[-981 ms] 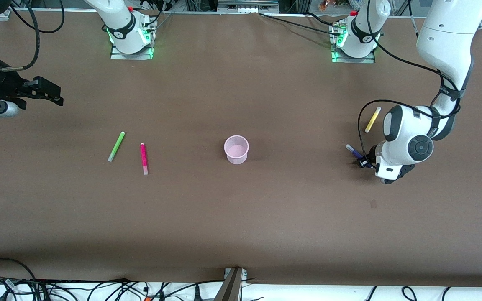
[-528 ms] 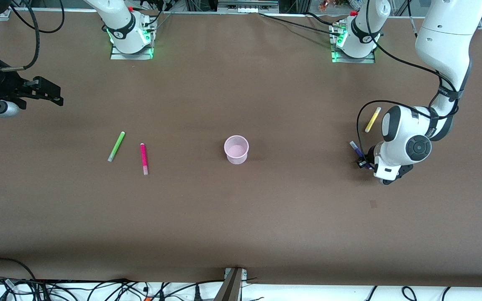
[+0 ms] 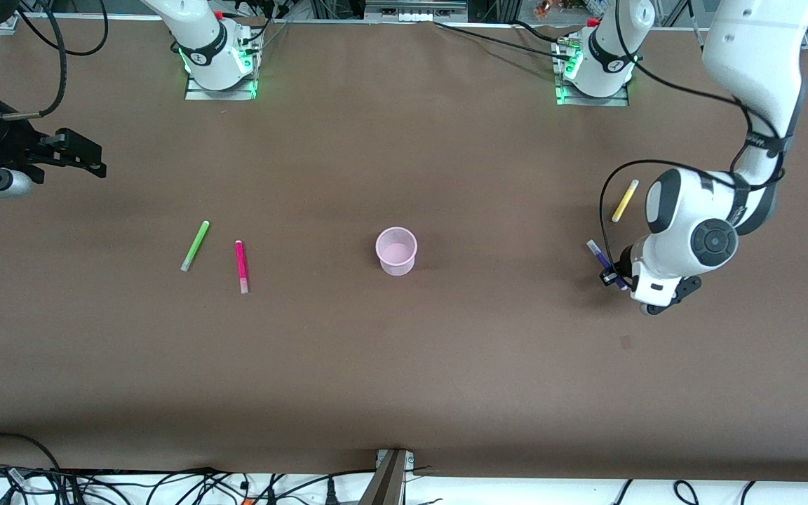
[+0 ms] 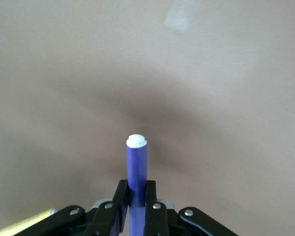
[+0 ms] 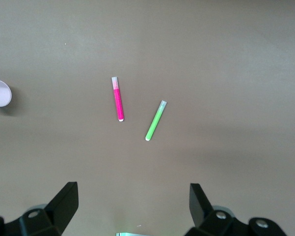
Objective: Organize pens into pink holder with both arms
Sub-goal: 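Lift the blue pen and carry it above the pink holder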
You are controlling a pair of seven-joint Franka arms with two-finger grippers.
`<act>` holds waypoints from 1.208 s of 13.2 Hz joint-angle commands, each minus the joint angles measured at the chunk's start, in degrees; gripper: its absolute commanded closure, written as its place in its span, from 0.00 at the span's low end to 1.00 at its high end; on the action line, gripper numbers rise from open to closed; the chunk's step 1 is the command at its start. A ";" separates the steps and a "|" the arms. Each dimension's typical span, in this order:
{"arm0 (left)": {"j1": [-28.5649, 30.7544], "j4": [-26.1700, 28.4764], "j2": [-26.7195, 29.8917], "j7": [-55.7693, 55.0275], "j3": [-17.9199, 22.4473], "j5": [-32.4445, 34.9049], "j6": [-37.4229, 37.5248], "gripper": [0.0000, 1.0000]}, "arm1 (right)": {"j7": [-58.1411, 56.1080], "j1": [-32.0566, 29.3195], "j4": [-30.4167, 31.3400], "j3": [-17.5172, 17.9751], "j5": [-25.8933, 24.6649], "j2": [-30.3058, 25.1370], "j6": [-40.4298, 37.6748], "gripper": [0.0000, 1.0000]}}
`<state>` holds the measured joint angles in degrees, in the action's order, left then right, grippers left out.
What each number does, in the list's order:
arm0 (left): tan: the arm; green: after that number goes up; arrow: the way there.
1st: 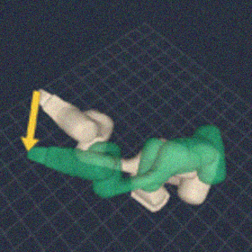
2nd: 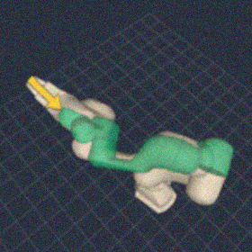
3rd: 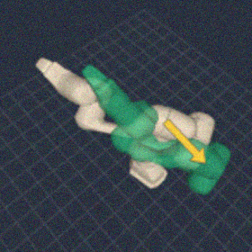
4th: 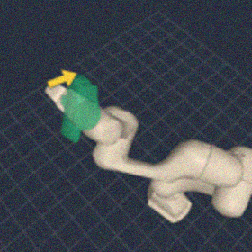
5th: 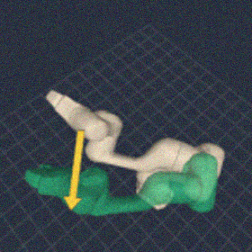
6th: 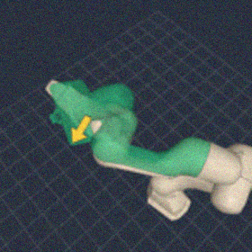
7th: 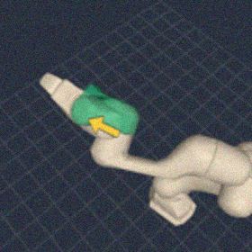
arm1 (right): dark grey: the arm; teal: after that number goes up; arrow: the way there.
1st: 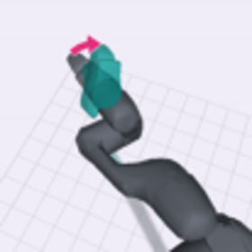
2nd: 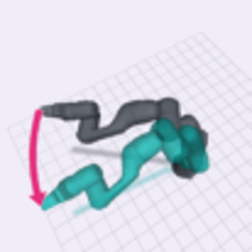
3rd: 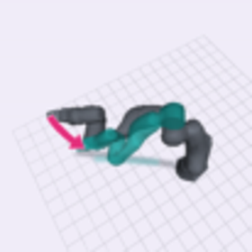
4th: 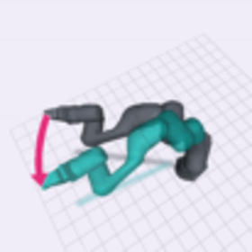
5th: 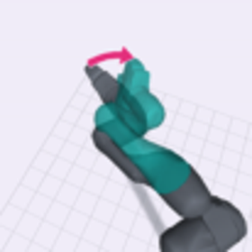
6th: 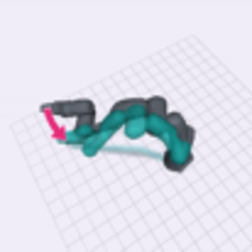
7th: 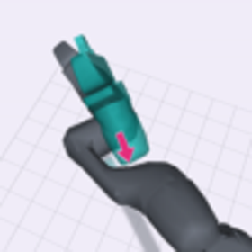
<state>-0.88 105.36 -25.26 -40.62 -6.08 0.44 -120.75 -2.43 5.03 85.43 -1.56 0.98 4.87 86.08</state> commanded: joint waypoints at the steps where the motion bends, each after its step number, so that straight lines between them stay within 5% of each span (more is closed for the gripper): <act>1: -0.70 -9.53 1.88 -11.62 -5.24 0.44 11.12 1.00 | -0.38 -0.20 -0.09 0.15 0.86 -0.12 0.05 0.00; 5: -2.01 -15.53 1.88 -33.25 -13.34 1.41 11.15 1.00 | -0.38 -0.20 -0.18 0.15 0.86 -0.12 0.14 0.00; 12: -17.99 -17.30 -2.24 -74.64 -13.00 18.17 3.86 1.00 | -0.38 -0.29 -0.09 0.06 0.86 -0.12 0.14 0.00; 16: -25.82 -23.35 -8.56 -87.06 -12.29 29.85 3.94 1.00 | -0.38 -0.38 -0.09 -0.11 0.86 -0.12 0.14 0.00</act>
<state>-23.31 87.19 -29.65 -122.42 -19.51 24.74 -117.45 -2.43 5.02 85.43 -1.61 0.99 4.87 86.10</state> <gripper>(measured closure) 0.819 0.000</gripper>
